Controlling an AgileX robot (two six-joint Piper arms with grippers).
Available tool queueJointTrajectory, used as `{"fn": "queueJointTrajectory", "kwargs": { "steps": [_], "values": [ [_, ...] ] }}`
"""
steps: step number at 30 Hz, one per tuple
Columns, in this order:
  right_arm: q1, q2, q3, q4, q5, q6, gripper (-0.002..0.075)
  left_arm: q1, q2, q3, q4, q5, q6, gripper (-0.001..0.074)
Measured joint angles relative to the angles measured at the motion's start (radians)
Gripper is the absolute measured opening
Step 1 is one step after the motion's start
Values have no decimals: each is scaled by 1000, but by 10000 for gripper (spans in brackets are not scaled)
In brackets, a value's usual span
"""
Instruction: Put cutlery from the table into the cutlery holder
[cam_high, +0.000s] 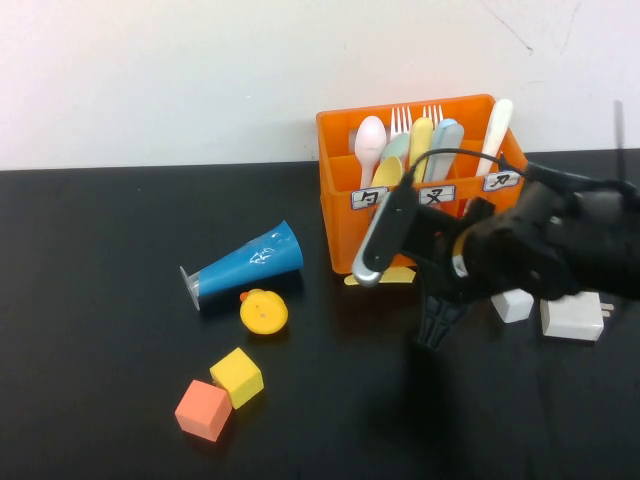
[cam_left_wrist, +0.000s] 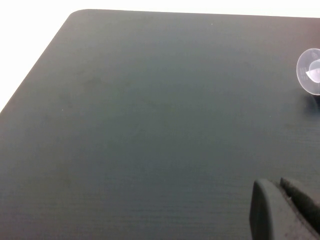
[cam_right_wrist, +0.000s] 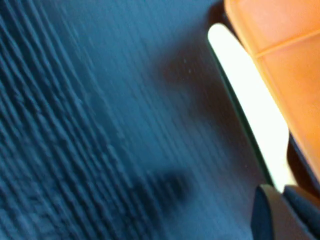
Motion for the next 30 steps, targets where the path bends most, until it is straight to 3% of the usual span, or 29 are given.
{"fn": "queueJointTrajectory", "kwargs": {
  "steps": [7,11,16,20,30],
  "values": [
    [17,-205,240,109,-165,88,31,0,0,0,0,0,0,-1],
    [28,-417,393,165,-366,96,11,0,0,0,0,0,0,-1],
    [35,-690,453,165,-491,105,0,0,0,0,0,0,0,-1],
    [35,-845,457,165,-404,105,-1,0,0,0,0,0,0,-1],
    [35,-1186,459,163,158,105,-1,0,0,0,0,0,3,-1]
  ]
}}
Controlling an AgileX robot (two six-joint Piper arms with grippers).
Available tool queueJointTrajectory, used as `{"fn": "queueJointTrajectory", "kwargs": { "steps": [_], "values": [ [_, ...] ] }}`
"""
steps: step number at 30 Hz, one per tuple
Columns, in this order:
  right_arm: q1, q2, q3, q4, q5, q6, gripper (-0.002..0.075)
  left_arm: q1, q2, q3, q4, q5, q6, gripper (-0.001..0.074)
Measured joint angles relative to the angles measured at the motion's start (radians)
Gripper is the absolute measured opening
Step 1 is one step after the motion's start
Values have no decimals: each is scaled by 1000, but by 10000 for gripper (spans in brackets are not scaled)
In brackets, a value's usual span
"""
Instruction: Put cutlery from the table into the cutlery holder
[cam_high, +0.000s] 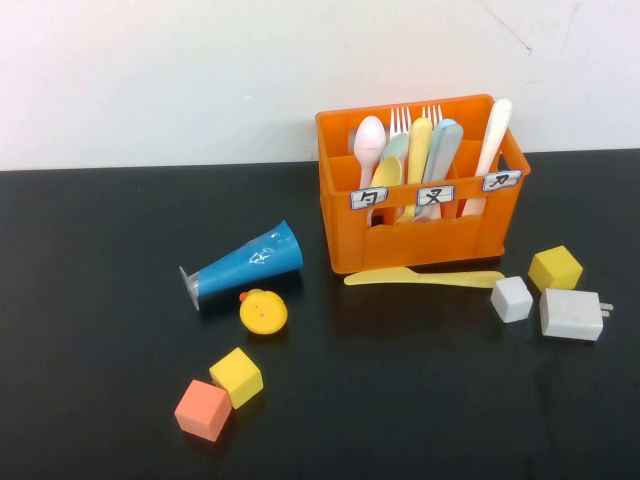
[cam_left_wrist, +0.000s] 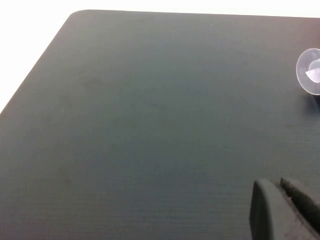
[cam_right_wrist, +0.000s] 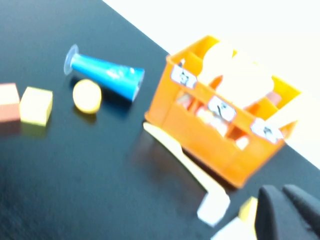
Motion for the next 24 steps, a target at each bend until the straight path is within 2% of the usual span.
{"fn": "queueJointTrajectory", "kwargs": {
  "steps": [4,8,20,24],
  "values": [
    [0,-138,2,-5,147,0,-1,0,0,0,0,0,0,-1],
    [0,-230,28,-61,186,0,-1,0,0,0,0,0,0,-1],
    [0,-413,241,-140,37,33,-1,0,0,0,0,0,0,-1],
    [-54,-483,354,-124,22,89,-2,0,0,0,0,0,0,-1]
  ]
}}
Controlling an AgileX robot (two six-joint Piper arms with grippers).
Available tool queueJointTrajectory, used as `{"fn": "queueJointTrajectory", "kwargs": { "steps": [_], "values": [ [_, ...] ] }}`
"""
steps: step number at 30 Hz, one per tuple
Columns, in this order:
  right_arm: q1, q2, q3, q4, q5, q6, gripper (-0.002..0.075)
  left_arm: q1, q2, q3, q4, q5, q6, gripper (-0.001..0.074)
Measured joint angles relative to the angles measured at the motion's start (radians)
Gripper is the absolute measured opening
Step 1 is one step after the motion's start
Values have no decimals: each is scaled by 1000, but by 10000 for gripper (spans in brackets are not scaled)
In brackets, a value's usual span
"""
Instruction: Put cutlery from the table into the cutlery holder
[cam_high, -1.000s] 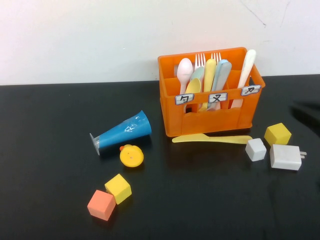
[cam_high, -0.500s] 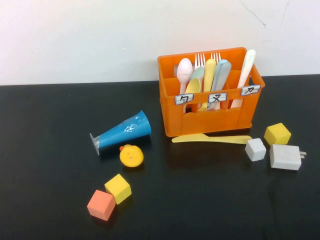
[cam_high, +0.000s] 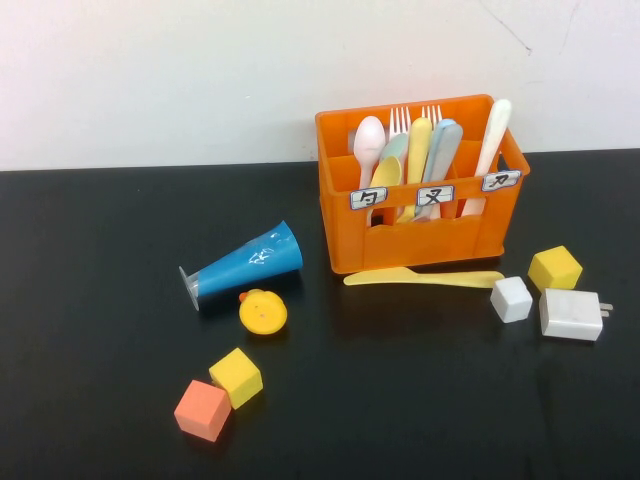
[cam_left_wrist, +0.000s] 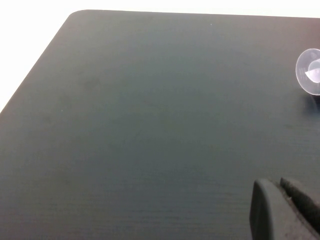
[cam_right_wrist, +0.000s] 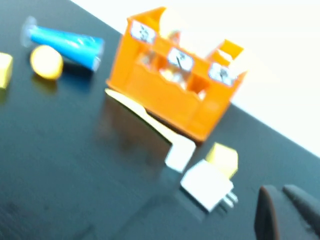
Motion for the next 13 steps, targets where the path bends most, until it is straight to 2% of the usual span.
{"fn": "queueJointTrajectory", "kwargs": {
  "steps": [6,13],
  "values": [
    [-220,-120,158,139,-110,9,-2,0,0,0,0,0,0,-1],
    [-472,-155,277,343,-229,-144,-2,0,0,0,0,0,-2,-1]
  ]
}}
